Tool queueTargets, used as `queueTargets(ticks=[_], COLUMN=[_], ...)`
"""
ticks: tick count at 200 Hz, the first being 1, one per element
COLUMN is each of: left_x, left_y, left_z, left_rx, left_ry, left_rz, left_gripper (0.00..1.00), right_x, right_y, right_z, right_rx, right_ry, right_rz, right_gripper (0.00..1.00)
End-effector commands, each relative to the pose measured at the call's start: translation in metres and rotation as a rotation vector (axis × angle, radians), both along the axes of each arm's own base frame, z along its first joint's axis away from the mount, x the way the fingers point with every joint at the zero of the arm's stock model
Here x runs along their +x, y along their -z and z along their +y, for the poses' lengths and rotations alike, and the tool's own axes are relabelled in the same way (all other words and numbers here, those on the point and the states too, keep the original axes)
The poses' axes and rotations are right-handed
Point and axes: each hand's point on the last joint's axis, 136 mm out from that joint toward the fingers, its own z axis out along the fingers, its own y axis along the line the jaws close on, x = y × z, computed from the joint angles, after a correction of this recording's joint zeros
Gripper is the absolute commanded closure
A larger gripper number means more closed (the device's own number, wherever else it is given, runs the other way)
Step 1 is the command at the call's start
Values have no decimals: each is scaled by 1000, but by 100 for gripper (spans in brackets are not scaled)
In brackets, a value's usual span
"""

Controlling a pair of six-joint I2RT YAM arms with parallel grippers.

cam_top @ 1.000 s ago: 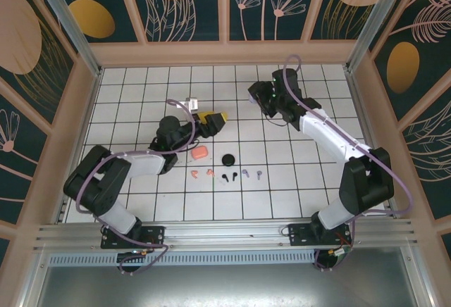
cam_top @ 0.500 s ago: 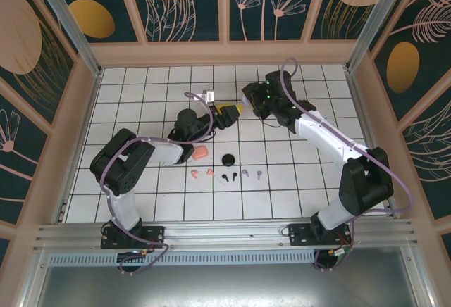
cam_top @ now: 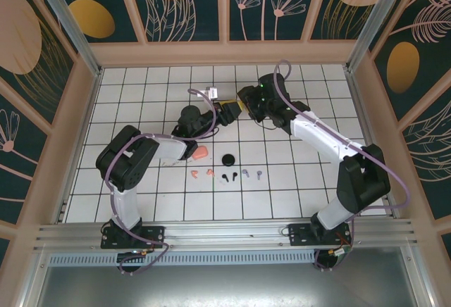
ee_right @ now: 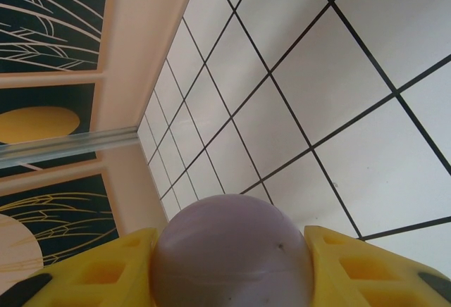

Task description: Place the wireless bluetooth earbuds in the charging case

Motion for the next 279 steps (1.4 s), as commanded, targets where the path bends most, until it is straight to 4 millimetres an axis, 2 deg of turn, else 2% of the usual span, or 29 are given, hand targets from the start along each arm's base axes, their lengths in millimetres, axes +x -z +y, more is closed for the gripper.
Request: queueTargets(ticks=[1,53,85,134,183,279], left_x=[3,2,-1,-5,-12,1], left_y=[-15,-14,-12,-10,-15,-17], left_z=[-7,-12,-8,-4,3,-11], left_rx=[-28,-25,-32,-48,-72,-78], left_ry=[7,15,0,-10,-24,-7], left_rz=[-44,-44,-41,-36,-46,-52], left_gripper=[45,44,37,42,38,41], right_x=[4,3,2,3,4,3], right_y=[-7,-6,-7,-6,-4,0], right_z=[6,6,4,4,2,4], right_rx=[22,24,26,29,34,41], right_ry=[3,5,15,18,25,15], right_rz=[-25,-23,-24,-18,-13,-8], right_gripper=[62,62,62,62,63,63])
